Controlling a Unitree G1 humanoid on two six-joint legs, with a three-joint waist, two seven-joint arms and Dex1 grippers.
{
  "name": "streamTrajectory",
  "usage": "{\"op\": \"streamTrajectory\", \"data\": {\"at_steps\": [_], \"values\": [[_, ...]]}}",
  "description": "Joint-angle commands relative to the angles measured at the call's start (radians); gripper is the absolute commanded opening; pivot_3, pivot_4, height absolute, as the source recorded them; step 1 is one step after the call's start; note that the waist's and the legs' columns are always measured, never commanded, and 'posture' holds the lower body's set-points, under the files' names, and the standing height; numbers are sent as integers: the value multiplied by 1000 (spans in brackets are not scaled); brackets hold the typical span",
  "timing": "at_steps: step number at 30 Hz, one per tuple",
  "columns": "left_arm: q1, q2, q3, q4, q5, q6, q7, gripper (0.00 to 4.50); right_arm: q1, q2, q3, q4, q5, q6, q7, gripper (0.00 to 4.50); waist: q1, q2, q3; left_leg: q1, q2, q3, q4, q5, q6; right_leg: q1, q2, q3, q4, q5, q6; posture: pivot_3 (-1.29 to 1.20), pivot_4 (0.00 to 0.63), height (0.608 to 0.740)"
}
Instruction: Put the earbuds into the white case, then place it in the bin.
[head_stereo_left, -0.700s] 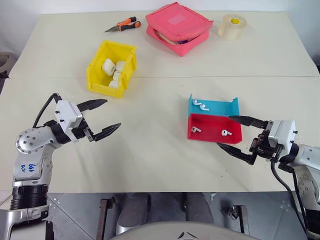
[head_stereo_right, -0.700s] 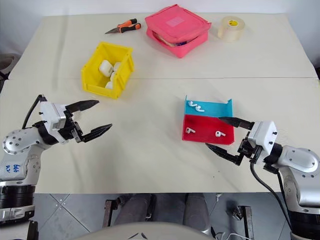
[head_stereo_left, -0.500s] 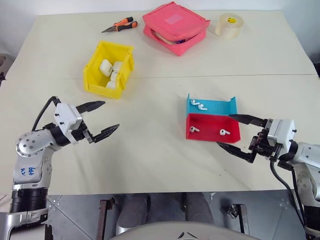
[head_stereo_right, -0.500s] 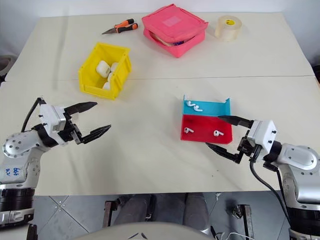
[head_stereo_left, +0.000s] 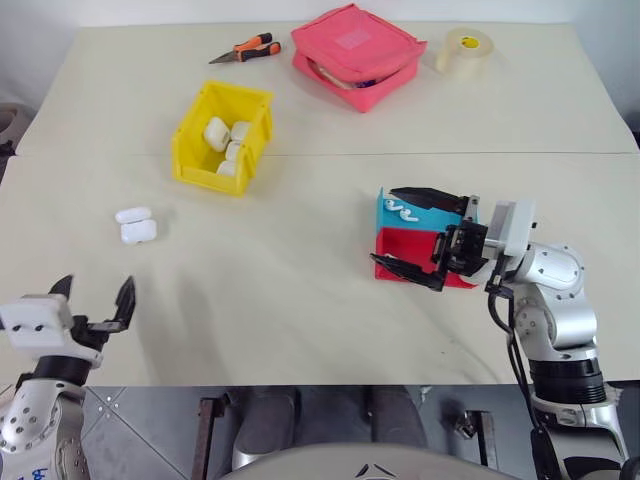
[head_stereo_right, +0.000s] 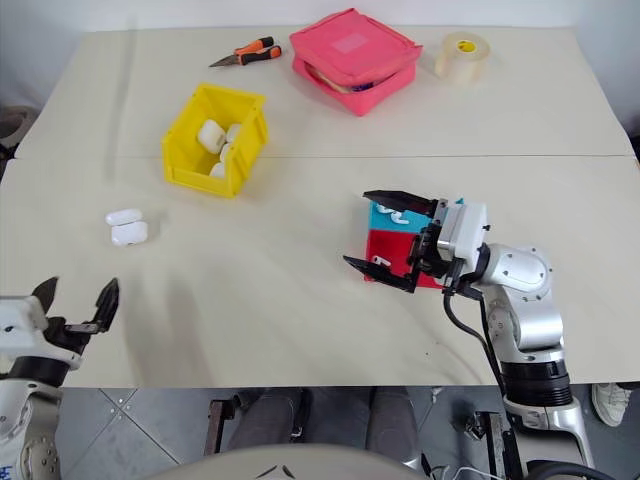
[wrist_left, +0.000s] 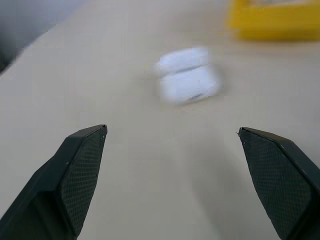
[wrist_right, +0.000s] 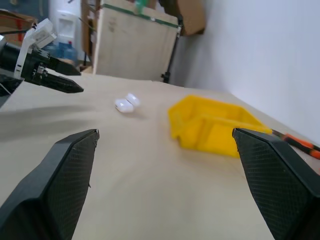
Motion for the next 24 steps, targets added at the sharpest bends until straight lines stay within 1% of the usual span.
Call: {"op": "streamTrajectory", "data": {"at_steps": [1,5,7,8,11,13,16,17,19,21,24], "values": [[-11,5,18,-122,-59,107,60,4489,16,-24,-1,5,-1,-15,25,4500,2,-1,-1,0,0,0,0,0,0,0,0,0,0,0,0,0,150,740],[-73,48,27,-178,-109,262,121,4489,25,-61,-15,3,18,24,34,4500,-8,-1,-1,0,0,0,0,0,0,0,0,0,2,0,0,0,150,740],[-152,81,45,-208,-201,440,188,4489,36,-88,-19,-4,36,60,43,4500,-9,-1,-1,0,1,0,0,0,-1,0,1,0,3,0,-1,0,150,740],[-199,109,45,-220,-219,559,234,4489,42,-102,-18,-11,46,82,51,4500,-9,-1,-1,0,1,0,0,0,-1,-1,1,0,3,-1,-1,0,150,740],[-395,163,52,-224,-251,846,359,4489,48,-118,-9,-37,66,130,52,4500,-8,-1,-1,0,1,0,0,0,-1,-1,2,1,5,-1,-2,0,150,740],[-541,179,57,-206,-264,1027,405,4489,49,-117,-2,-51,73,151,52,4500,-8,-1,-1,0,1,0,0,0,-1,-1,2,1,5,-1,-1,0,150,740],[-721,182,78,-165,-204,1224,453,4489,52,-114,4,-67,75,166,52,4500,-9,-1,-1,0,0,0,0,0,-1,-2,2,1,6,-1,-1,0,150,740],[-785,166,98,-142,-176,1288,465,4489,54,-113,4,-72,76,170,51,4500,-13,-1,-1,-1,0,0,0,0,-1,-3,2,1,6,-1,-1,0,150,740],[-832,180,82,-83,-154,1348,481,4489,59,-109,5,-82,76,177,46,4500,-20,-1,-1,-1,0,1,-1,0,-2,-5,2,2,6,-1,-1,0,150,740],[-856,199,61,-59,-111,1357,485,4489,65,-105,7,-91,77,183,40,4500,-33,-2,-1,-1,0,2,-1,0,-2,-7,2,3,7,-1,-1,0,150,740],[-874,208,43,-4,-74,1357,484,4489,76,-97,6,-105,75,185,25,4500,-35,-2,0,-2,1,2,-2,0,-3,-8,2,3,7,-1,-2,0,150,740]]}}
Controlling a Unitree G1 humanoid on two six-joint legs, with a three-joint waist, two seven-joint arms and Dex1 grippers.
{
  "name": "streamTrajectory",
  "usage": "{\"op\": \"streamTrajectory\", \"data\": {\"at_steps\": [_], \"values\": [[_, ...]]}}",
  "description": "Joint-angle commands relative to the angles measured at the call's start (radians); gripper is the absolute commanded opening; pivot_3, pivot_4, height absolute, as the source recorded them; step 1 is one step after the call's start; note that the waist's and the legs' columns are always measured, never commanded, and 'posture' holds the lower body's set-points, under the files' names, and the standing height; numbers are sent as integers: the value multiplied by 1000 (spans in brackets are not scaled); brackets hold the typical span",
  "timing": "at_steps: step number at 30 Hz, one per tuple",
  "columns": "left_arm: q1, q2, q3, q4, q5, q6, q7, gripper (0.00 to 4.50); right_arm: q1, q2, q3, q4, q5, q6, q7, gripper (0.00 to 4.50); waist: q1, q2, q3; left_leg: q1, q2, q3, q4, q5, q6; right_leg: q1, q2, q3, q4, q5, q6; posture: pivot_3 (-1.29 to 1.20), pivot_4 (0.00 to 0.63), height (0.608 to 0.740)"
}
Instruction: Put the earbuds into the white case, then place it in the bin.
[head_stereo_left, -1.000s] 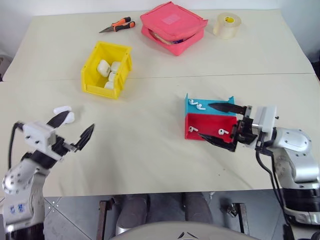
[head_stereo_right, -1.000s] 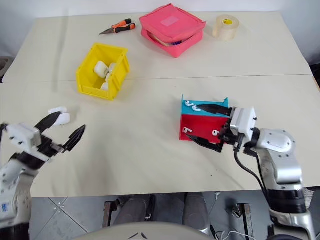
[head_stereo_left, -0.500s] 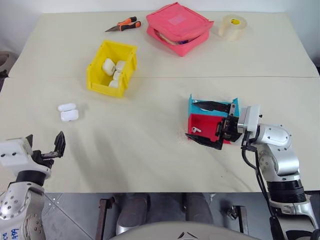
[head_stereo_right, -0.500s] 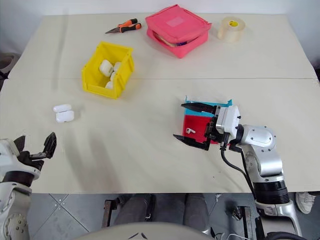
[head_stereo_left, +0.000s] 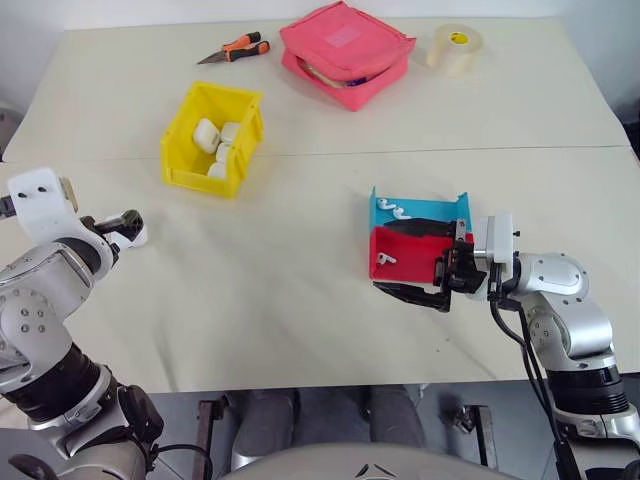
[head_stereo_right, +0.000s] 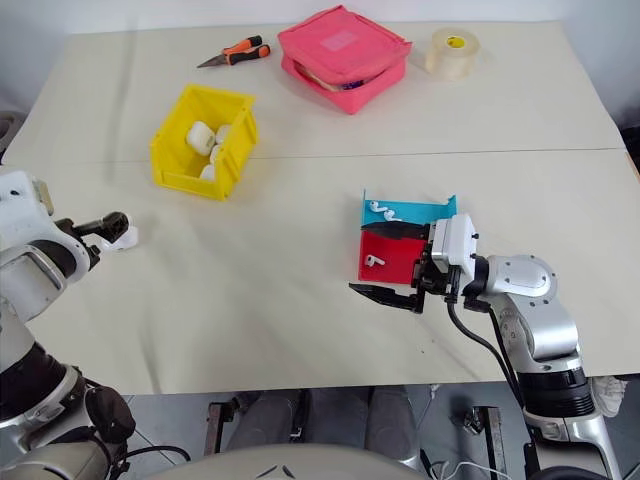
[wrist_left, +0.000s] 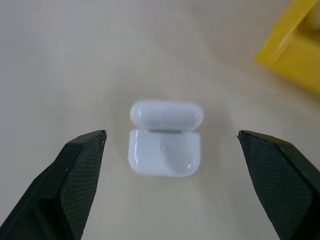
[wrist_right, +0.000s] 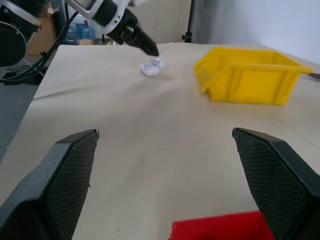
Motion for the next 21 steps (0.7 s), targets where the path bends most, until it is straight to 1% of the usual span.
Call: {"op": "streamTrajectory", "data": {"at_steps": [1,7,11,21], "values": [[-26,32,-10,38,50,1,-7,4489,10,10,-13,-50,23,1,-19,4500,2,0,0,0,0,0,0,0,0,0,0,0,0,0,0,0,150,740],[-77,35,-66,113,101,1,-60,4489,19,21,-9,-71,21,-5,-41,4500,8,0,0,0,0,0,1,0,-1,0,0,0,1,0,0,0,150,740],[-113,31,-70,147,145,0,-83,4489,23,23,-10,-89,22,-2,-60,4500,6,-1,0,0,0,0,1,0,-1,0,0,0,1,0,0,0,150,740],[-115,14,-90,190,230,-14,-130,4489,58,26,-11,-130,21,-3,-104,4500,4,-1,0,0,0,0,1,0,-1,-1,0,0,1,0,0,0,150,740]]}}
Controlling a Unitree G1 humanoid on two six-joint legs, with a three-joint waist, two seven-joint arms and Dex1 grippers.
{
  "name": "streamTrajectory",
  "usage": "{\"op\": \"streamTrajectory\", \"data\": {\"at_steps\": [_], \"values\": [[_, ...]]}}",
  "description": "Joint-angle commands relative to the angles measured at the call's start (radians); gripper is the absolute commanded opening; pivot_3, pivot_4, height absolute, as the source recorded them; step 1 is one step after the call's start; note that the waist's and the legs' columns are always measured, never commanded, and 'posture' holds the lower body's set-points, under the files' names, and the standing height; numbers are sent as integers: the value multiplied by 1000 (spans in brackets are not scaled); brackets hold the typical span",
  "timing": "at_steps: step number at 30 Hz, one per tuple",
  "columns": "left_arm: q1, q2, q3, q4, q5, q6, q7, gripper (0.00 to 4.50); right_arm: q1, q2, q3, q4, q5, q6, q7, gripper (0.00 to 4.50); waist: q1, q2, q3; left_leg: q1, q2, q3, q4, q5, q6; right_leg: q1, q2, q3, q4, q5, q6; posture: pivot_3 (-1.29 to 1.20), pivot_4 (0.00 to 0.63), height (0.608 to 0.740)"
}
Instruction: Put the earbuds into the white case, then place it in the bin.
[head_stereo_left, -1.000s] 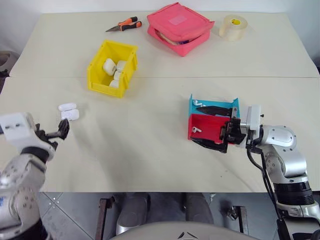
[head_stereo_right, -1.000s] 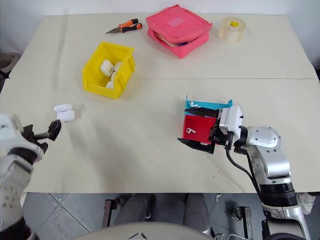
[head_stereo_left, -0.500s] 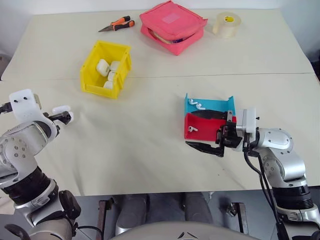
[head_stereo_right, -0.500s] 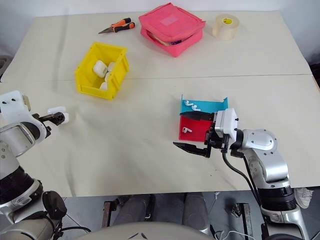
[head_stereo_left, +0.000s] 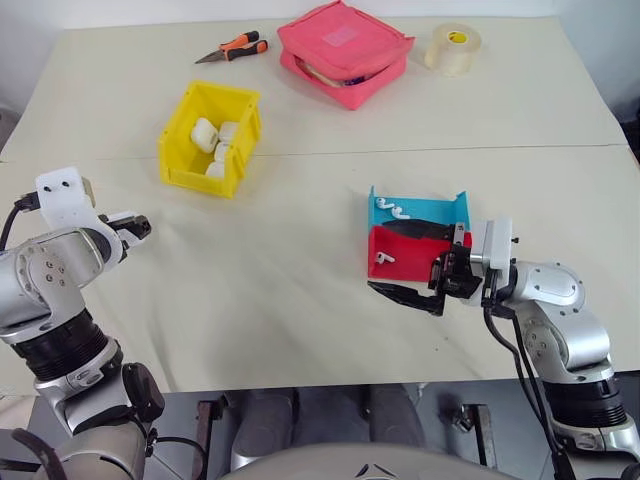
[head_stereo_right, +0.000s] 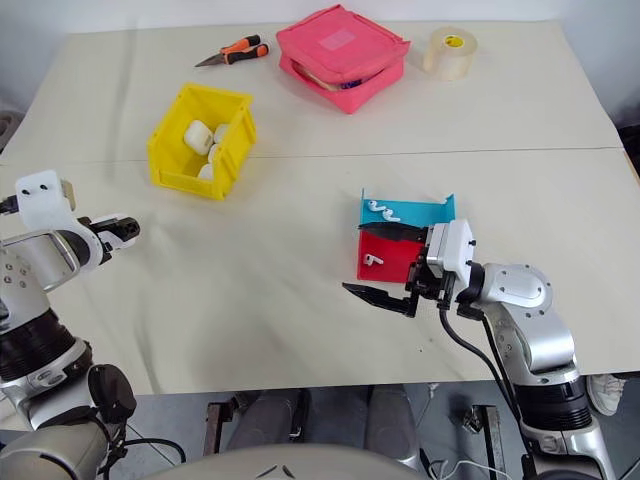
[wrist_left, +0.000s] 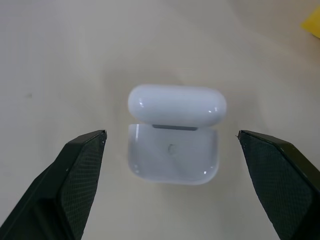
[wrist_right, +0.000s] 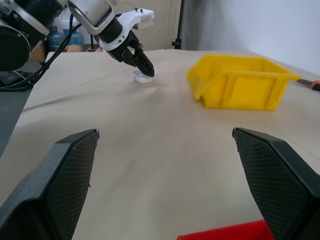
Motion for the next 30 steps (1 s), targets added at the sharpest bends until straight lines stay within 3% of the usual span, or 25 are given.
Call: {"op": "streamTrajectory", "data": {"at_steps": [1,11,14,17,21,24,30], "values": [[-1,-3,1,3,33,-16,-18,4489,12,9,-15,-46,21,-4,-17,4500,0,0,0,0,0,0,0,0,0,0,0,0,0,0,0,0,150,740],[9,-26,1,69,75,-52,-63,4489,29,17,-13,-68,14,-8,-53,4500,0,0,0,0,0,0,0,0,0,0,0,0,1,0,0,0,150,740],[10,-32,-7,84,82,-67,-70,3845,33,18,-13,-73,14,-8,-62,4500,1,0,0,0,0,0,1,0,0,0,0,0,1,0,0,0,150,740],[14,-35,-14,88,91,-76,-72,2911,35,19,-10,-73,11,-11,-66,4500,1,0,0,0,0,0,1,0,0,0,0,0,2,0,0,0,150,740],[35,-36,-7,80,97,-112,-86,2781,36,19,-10,-69,11,-14,-68,4500,1,0,0,0,0,0,1,0,0,0,0,0,2,0,0,0,150,740],[98,-37,-2,41,55,-358,-177,2781,35,16,-12,-64,10,-14,-66,4500,-1,0,0,0,0,0,1,0,0,0,0,0,2,0,0,0,150,740],[404,-39,12,-98,-120,-902,-612,2781,31,-11,-27,-55,9,-7,-52,4500,-1,0,0,0,2,1,1,0,-1,0,0,0,0,0,-1,0,150,740]]}}
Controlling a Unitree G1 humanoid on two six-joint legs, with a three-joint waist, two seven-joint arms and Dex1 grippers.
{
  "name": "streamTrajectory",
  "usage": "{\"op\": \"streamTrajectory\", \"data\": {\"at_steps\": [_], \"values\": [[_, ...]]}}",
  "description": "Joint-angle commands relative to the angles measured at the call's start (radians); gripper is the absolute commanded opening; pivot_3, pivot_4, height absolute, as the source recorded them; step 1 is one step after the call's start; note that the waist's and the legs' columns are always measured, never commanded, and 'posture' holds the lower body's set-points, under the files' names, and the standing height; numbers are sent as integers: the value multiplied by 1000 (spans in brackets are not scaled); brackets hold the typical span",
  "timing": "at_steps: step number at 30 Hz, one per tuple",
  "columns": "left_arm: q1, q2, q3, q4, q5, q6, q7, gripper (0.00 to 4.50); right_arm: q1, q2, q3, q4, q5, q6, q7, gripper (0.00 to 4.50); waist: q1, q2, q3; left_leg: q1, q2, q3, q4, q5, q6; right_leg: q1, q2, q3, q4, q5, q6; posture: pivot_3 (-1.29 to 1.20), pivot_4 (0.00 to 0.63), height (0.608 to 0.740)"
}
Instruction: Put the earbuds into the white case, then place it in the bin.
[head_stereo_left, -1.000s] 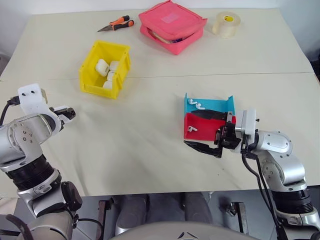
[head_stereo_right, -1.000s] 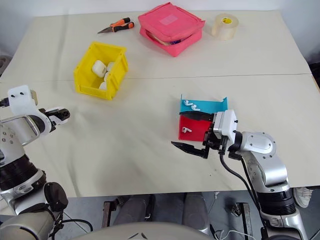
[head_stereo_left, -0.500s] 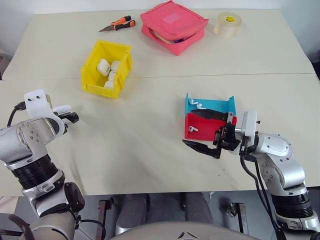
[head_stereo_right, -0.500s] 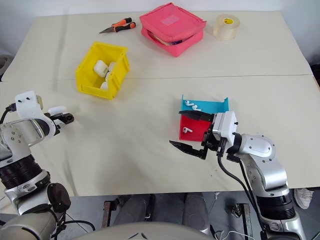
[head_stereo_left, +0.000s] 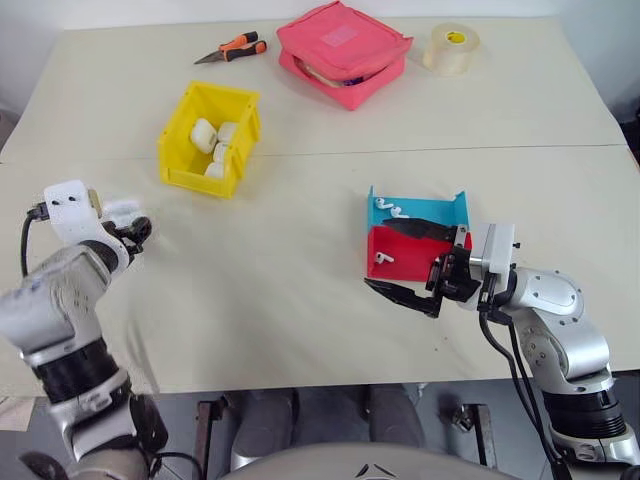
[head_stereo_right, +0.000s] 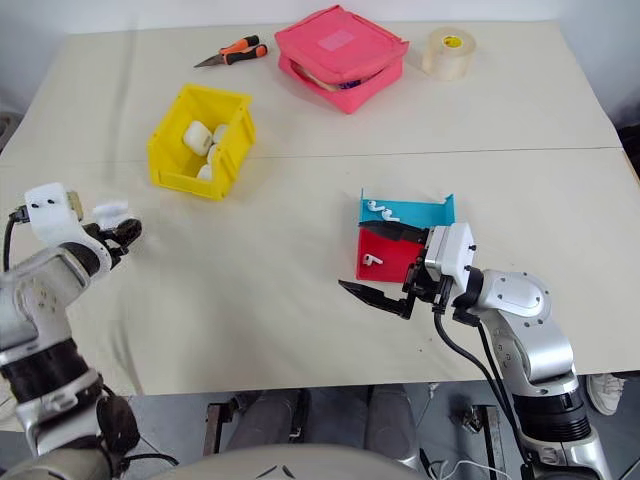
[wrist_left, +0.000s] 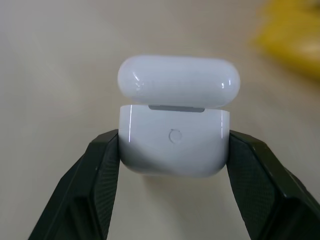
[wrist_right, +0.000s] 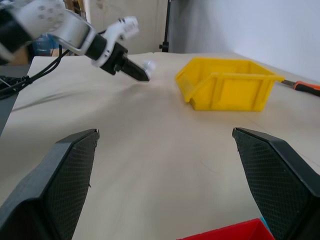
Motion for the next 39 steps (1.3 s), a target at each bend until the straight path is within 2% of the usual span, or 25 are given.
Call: {"op": "streamTrajectory", "data": {"at_steps": [1,3,6,11,16,20,24,26,29,33,39], "values": [[111,-3,14,-60,-77,-279,-202,2781,-4,-24,-36,-19,13,0,8,4500,2,0,0,0,0,0,0,0,0,0,0,0,0,0,0,0,150,740],[153,-17,-3,-38,-105,-397,-276,2781,-12,-36,-47,-13,17,5,8,4500,4,0,0,0,0,1,0,0,0,1,0,0,-1,0,0,0,150,740],[145,-95,-63,3,-197,-658,-490,2781,-13,-72,-79,-33,26,26,7,4500,24,0,0,0,0,1,1,0,0,1,0,-1,-4,0,0,0,150,740],[78,-153,-253,77,-269,-731,-673,2781,89,-148,-207,-92,39,52,-6,4500,35,0,0,0,-1,3,4,0,1,4,0,-2,-4,1,-1,0,150,740],[-25,-208,-410,194,-296,-789,-835,2781,263,-199,-372,-156,24,45,-16,4500,30,0,0,0,-2,8,4,-1,4,5,0,-2,-3,3,1,0,150,740],[-110,-280,-526,313,-269,-880,-940,2781,446,-195,-556,-213,17,46,-19,4500,29,1,0,1,-2,10,4,-1,5,7,0,-2,-4,3,2,0,150,740],[-168,-369,-594,434,-230,-1027,-1001,2781,618,-164,-710,-224,9,33,1,4500,30,1,0,2,-2,11,4,-1,7,11,0,-1,-7,4,4,0,150,740],[-189,-411,-610,470,-238,-1046,-1004,2781,685,-147,-761,-210,-2,14,21,4500,31,1,-1,3,-2,12,4,-1,8,13,0,-1,-10,5,6,0,150,740],[-199,-443,-630,489,-252,-1048,-1008,2781,751,-130,-788,-189,-18,-12,38,4500,29,1,-1,3,-2,12,4,-2,10,15,0,-1,-13,7,8,0,150,740],[-186,-449,-642,467,-273,-1032,-1016,2781,776,-160,-781,-188,-42,18,35,4500,28,1,-1,4,-2,13,4,-2,11,15,0,0,-13,7,9,0,150,740],[-157,-403,-657,420,-273,-996,-1019,2781,586,-405,-645,-229,42,326,-2,4500,28,3,-2,5,-2,12,6,-2,11,15,0,2,-13,7,9,0,150,740]]}}
